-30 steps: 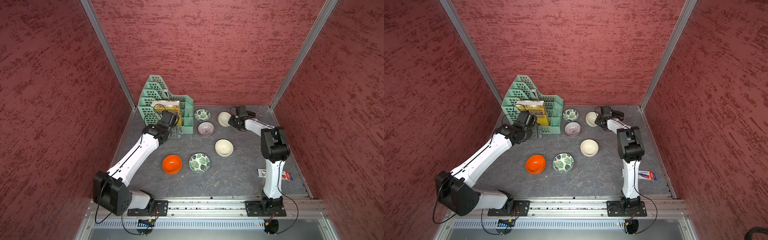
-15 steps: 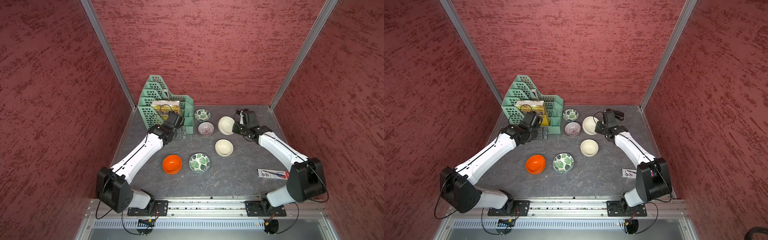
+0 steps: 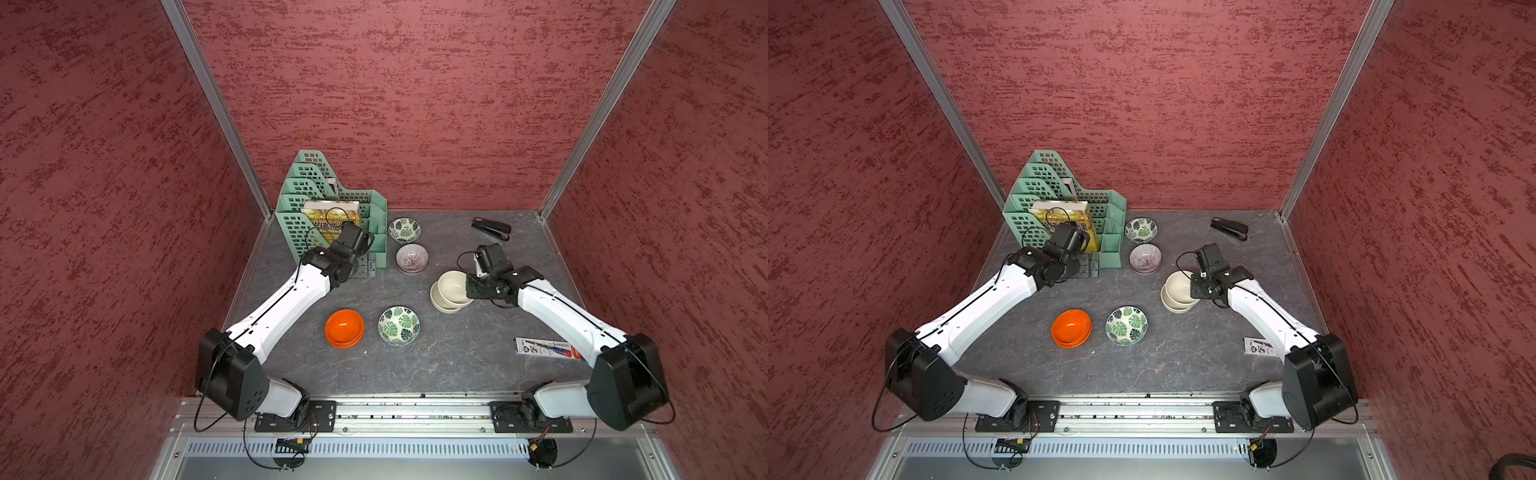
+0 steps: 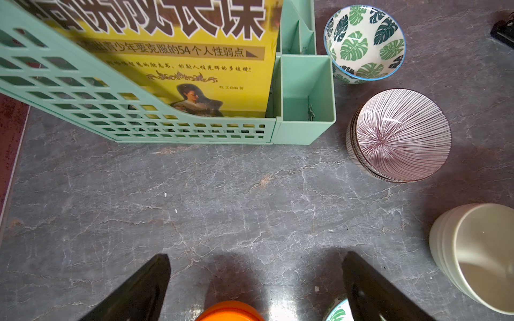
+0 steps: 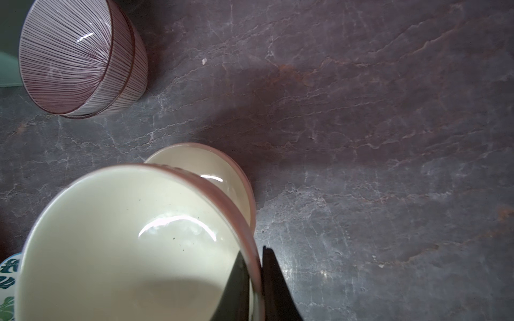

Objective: Stack the bowls
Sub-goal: Place the bowl on the bowl.

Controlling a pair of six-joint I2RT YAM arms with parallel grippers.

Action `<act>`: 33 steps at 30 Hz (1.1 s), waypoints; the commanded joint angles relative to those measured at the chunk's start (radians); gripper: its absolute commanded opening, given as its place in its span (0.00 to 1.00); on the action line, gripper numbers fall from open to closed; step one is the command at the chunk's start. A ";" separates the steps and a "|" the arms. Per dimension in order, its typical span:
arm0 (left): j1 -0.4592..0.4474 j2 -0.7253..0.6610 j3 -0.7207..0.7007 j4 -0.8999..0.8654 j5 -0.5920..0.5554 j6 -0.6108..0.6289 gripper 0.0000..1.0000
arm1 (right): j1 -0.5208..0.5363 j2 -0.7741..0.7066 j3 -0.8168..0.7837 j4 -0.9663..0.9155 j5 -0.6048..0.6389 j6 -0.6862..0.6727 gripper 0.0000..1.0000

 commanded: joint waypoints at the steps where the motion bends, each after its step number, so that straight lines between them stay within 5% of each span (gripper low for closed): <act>1: -0.004 0.000 0.032 -0.001 -0.021 0.000 0.99 | 0.012 0.039 0.019 0.068 0.018 -0.009 0.00; 13: -0.004 0.006 0.031 -0.005 -0.034 0.003 0.99 | 0.031 0.181 0.094 0.079 0.049 -0.036 0.00; 20: -0.003 0.006 0.039 -0.011 -0.039 0.006 1.00 | 0.032 0.187 0.104 0.051 0.062 -0.056 0.26; 33: -0.005 0.020 0.075 -0.028 -0.029 0.004 1.00 | 0.039 0.017 0.150 0.053 0.106 -0.054 0.45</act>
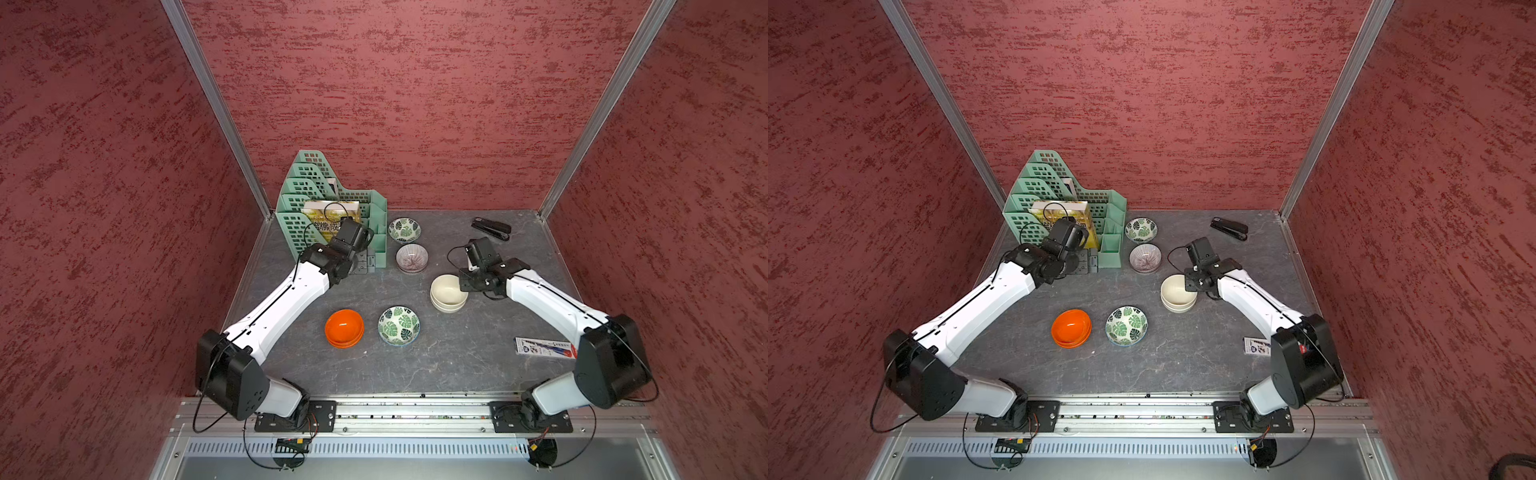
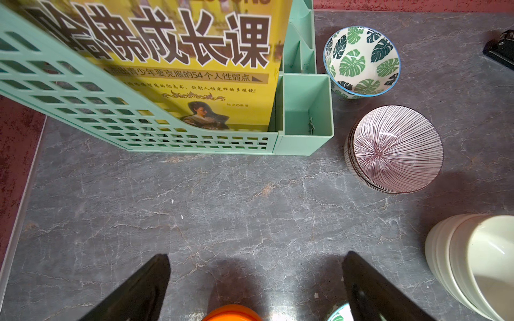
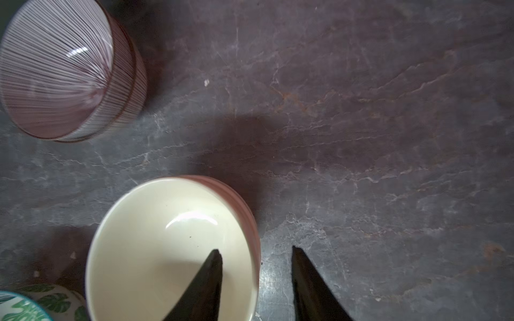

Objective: Stack the bowls
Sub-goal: Place the bowl on the bowl, then pick up the bowl from the center of the board.

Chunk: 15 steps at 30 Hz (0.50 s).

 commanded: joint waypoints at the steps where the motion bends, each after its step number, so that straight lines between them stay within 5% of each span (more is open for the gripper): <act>1: -0.006 0.019 0.028 -0.004 0.003 0.000 1.00 | 0.019 -0.066 0.064 0.056 0.034 0.007 0.46; 15: -0.055 0.032 0.015 -0.012 0.000 -0.018 1.00 | 0.049 0.439 0.517 0.280 0.062 0.081 0.51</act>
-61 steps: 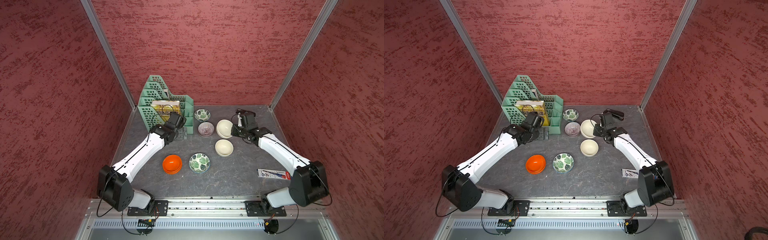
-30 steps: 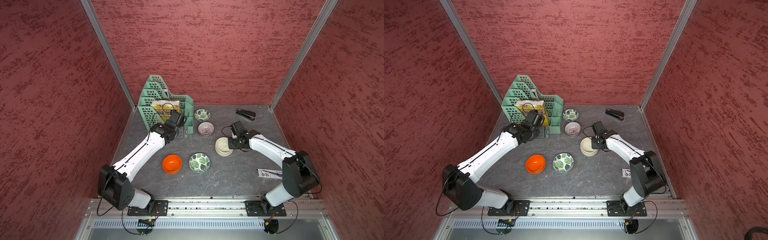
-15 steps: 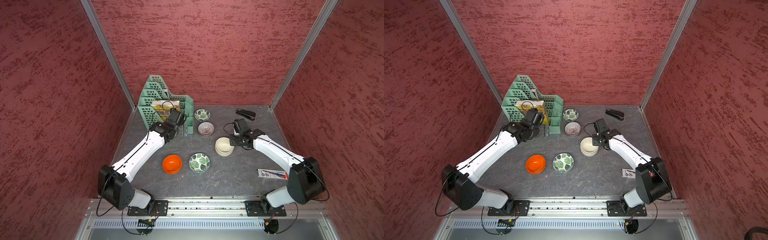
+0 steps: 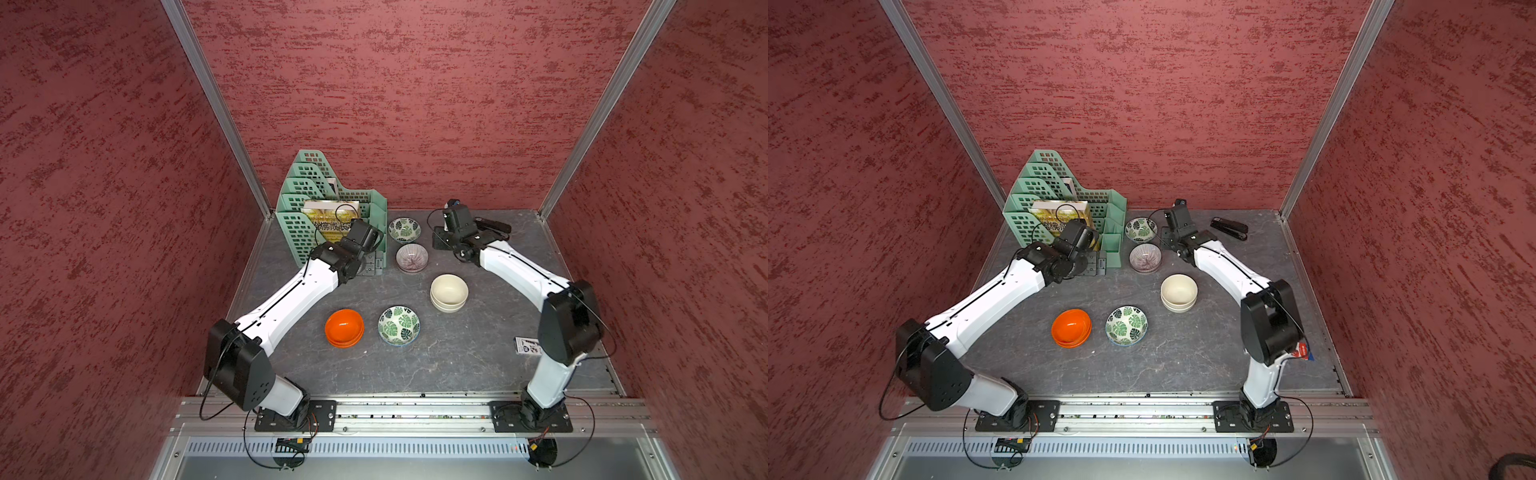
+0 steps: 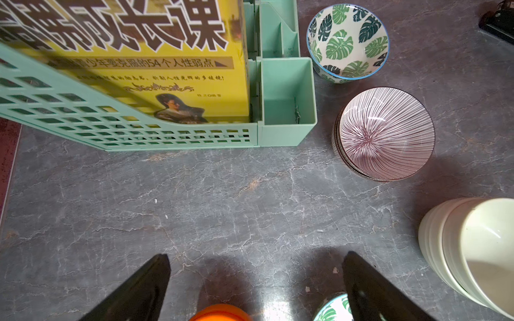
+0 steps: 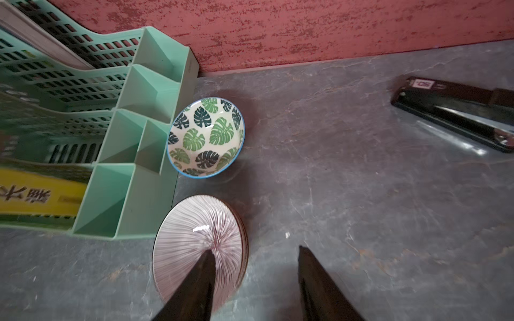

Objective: Stack the bowls
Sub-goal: Pick up the bowl from the center of the board.

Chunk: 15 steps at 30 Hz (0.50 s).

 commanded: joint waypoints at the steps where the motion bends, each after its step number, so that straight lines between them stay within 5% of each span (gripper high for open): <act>1: -0.005 -0.028 -0.011 -0.008 -0.009 -0.018 1.00 | 0.005 0.102 0.123 0.046 0.035 0.016 0.51; 15: 0.004 -0.051 -0.036 -0.019 -0.014 -0.006 1.00 | -0.022 0.427 0.368 0.107 -0.053 0.102 0.55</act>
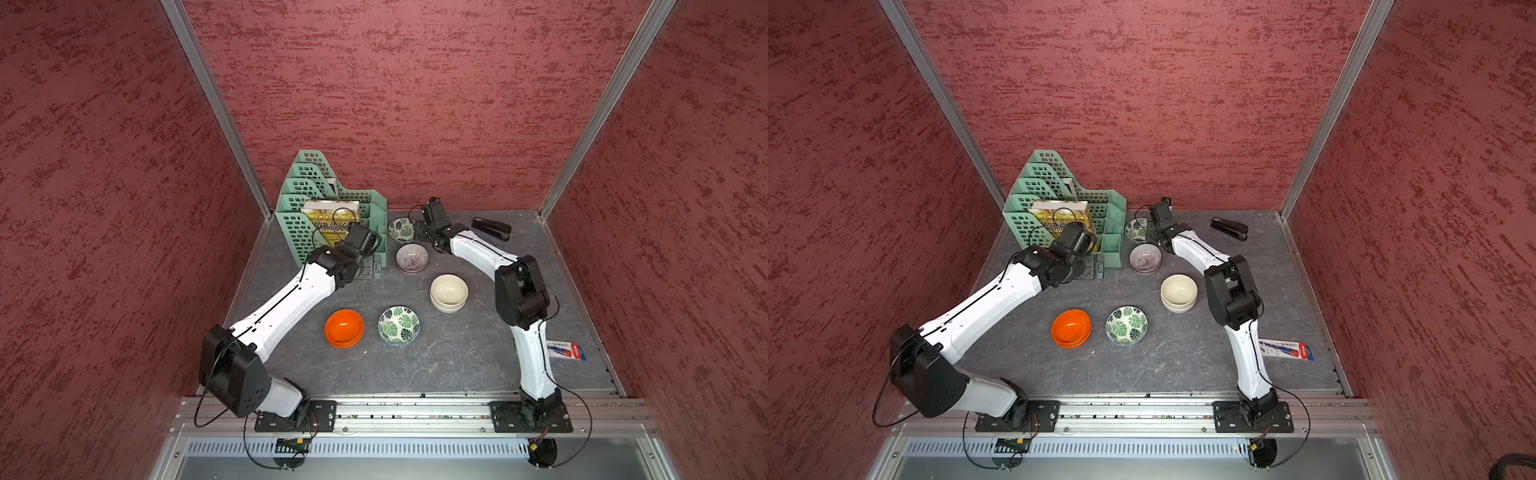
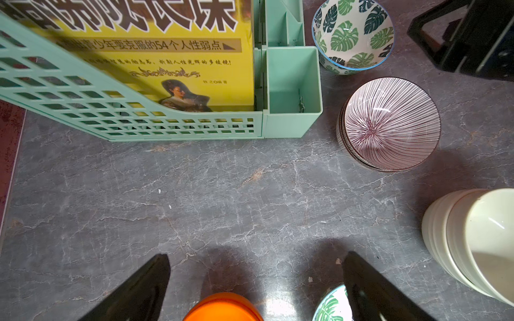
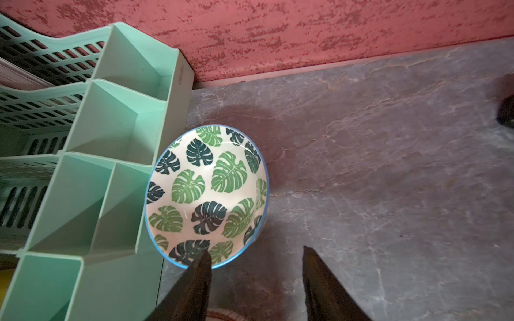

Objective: Stack the bowls
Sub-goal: Pick up the bowl from the center of the board.

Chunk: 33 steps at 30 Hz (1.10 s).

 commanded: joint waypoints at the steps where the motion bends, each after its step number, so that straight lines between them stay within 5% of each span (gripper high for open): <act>1: 0.006 -0.013 -0.001 -0.004 -0.013 0.008 1.00 | -0.016 0.048 0.062 0.035 -0.046 0.048 0.55; 26: 0.049 0.016 -0.005 0.006 -0.008 0.034 1.00 | -0.069 0.236 0.187 0.126 -0.223 0.172 0.52; 33: 0.051 0.015 -0.005 0.008 -0.007 0.037 1.00 | -0.069 0.249 0.184 0.147 -0.221 0.186 0.36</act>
